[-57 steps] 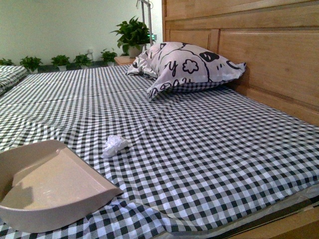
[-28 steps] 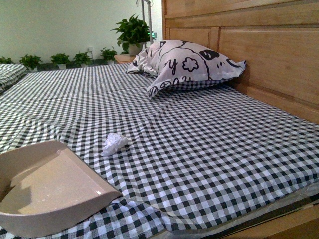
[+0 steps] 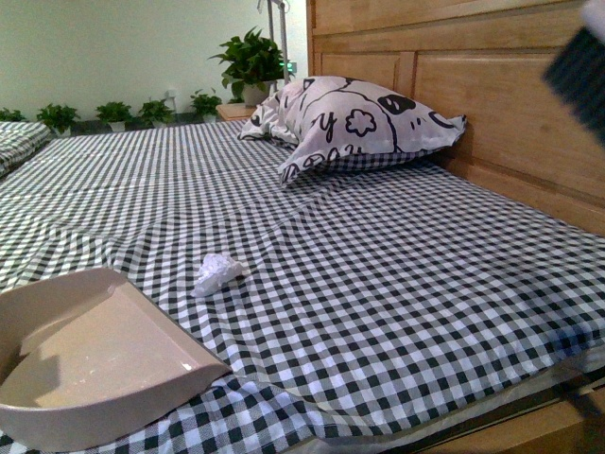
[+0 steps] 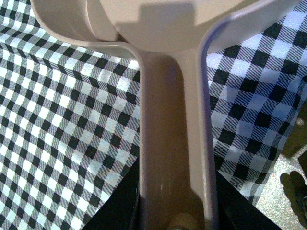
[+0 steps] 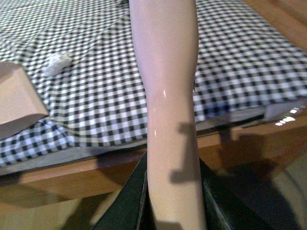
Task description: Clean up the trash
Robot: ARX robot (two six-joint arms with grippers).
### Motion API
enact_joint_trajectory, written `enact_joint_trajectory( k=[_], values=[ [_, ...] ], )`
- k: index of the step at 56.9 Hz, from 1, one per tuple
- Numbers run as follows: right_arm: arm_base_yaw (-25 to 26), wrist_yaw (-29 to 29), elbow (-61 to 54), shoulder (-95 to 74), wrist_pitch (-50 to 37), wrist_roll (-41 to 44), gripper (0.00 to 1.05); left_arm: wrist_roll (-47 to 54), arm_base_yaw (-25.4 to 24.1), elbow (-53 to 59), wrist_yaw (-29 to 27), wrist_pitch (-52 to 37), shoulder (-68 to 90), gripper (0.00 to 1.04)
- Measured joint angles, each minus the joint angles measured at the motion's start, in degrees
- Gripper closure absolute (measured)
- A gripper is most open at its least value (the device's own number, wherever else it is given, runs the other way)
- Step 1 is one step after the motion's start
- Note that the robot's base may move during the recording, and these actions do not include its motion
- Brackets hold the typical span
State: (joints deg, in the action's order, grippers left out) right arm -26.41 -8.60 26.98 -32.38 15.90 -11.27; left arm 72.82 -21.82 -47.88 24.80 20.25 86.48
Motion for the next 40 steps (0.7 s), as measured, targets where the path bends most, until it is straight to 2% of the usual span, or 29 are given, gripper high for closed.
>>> enact_joint_trajectory(
  k=[5,13,23,40],
  values=[
    [2.67,5.99,2.38,-10.12,-8.33,1.4,0.84,0.04,0.0,0.0,0.02,0.0,0.0,0.79],
    [2.78,9.29,8.87,-28.11,-19.96,3.8,0.84,0.09,0.0,0.0,-0.13,0.0,0.04,0.79],
    [-0.04,6.84,19.06,-48.39,-25.42,8.35,0.84,0.13,0.0,0.0,-0.13,0.0,0.09,0.79],
    [-8.04,-4.83,31.36,-69.61,-32.7,19.74,0.84,0.17,0.0,0.0,-0.13,0.0,0.09,0.79]
  ],
)
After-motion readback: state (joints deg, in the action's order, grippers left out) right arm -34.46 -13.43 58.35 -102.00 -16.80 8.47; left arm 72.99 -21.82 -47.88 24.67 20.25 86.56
